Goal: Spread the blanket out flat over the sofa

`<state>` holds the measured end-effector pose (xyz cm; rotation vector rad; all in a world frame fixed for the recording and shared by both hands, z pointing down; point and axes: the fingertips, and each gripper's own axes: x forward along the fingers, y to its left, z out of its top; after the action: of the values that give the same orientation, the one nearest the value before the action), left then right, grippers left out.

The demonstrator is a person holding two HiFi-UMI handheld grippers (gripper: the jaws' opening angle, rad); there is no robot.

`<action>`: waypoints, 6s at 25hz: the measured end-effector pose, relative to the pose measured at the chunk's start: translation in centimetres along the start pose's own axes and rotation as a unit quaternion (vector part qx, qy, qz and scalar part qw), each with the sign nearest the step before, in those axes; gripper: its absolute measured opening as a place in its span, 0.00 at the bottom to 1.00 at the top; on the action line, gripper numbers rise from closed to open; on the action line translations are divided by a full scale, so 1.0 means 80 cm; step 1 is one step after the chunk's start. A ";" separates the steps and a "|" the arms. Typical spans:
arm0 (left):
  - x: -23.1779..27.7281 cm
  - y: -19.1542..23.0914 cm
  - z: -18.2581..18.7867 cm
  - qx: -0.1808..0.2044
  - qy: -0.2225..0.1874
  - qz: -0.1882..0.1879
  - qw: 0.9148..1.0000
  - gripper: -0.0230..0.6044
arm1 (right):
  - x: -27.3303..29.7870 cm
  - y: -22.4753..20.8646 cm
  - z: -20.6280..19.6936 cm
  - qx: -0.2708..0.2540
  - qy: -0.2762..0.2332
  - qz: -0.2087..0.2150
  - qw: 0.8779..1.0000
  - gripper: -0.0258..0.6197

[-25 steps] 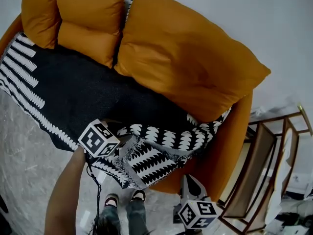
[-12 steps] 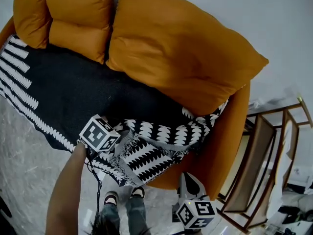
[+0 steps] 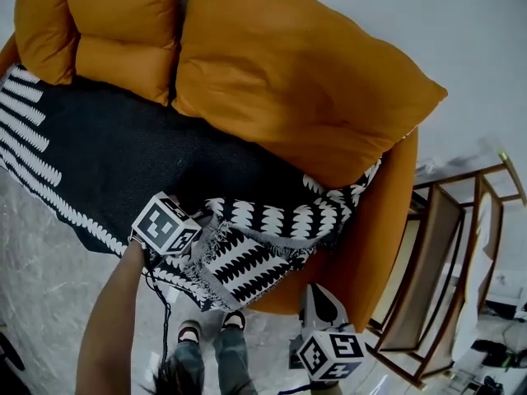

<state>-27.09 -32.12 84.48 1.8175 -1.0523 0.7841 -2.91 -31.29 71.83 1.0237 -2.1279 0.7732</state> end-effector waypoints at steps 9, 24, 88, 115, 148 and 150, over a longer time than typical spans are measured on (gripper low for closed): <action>-0.020 -0.013 -0.006 0.041 0.019 0.017 0.999 0.10 | -0.010 -0.004 0.003 0.018 -0.017 -0.020 0.999 0.05; -0.098 -0.083 -0.009 0.100 0.026 0.033 0.994 0.09 | -0.088 0.007 -0.016 0.054 -0.046 -0.063 0.995 0.05; 0.008 -0.514 -0.095 0.054 0.056 -0.081 0.994 0.09 | -0.333 -0.151 -0.215 0.242 -0.116 -0.239 0.933 0.05; 0.117 -0.520 -0.151 -0.069 0.020 -0.122 0.990 0.09 | -0.278 -0.202 -0.249 0.242 -0.071 -0.207 0.945 0.05; 0.146 -0.527 -0.184 -0.074 0.034 -0.167 0.983 0.22 | -0.270 -0.187 -0.257 0.224 -0.048 -0.195 0.954 0.05; 0.140 -0.527 -0.186 -0.070 0.034 -0.169 0.983 0.22 | -0.272 -0.185 -0.255 0.222 -0.049 -0.197 0.954 0.05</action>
<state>14.11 -11.38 84.51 1.7732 -0.7094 0.5476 25.84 -14.52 71.41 1.6907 -1.7719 1.0352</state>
